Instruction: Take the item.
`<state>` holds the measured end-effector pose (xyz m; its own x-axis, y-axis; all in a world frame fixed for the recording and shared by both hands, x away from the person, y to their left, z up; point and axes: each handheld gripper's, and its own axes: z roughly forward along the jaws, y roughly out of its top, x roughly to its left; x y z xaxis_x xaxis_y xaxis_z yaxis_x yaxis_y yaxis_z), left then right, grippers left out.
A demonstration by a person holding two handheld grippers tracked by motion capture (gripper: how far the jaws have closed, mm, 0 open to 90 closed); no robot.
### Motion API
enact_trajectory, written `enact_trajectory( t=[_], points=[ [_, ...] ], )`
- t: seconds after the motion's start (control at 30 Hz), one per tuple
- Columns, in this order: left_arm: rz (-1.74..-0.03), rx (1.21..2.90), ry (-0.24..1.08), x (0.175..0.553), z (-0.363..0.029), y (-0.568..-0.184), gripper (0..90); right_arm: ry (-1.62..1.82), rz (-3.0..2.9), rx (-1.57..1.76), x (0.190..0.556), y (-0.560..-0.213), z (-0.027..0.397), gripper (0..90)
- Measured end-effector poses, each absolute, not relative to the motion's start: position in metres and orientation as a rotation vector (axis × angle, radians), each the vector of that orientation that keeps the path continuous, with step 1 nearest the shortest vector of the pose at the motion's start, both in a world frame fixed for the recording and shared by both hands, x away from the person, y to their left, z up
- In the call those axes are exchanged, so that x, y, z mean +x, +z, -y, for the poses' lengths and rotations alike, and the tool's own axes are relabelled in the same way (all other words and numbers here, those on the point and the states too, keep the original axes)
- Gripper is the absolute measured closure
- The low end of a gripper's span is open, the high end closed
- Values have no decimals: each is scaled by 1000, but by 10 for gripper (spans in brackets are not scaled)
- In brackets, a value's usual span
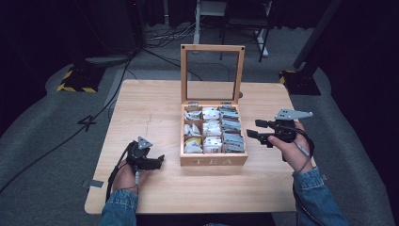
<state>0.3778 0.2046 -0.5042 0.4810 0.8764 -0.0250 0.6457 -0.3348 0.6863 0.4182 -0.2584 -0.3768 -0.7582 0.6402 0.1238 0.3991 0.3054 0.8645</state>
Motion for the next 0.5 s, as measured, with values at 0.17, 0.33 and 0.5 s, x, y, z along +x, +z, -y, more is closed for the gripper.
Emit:
enact_trajectory(
  t=[0.17,0.33,0.5],
  points=[
    [-1253,2091,468,378,-204,-504,124,1450,-2337,931,422,-373,241,367],
    [-1249,2090,469,379,-205,-504,126,1459,-2383,892,426,-378,220,370],
    [-1252,2093,468,378,-205,-504,126,1430,-2473,797,425,-384,202,469]
  ],
)
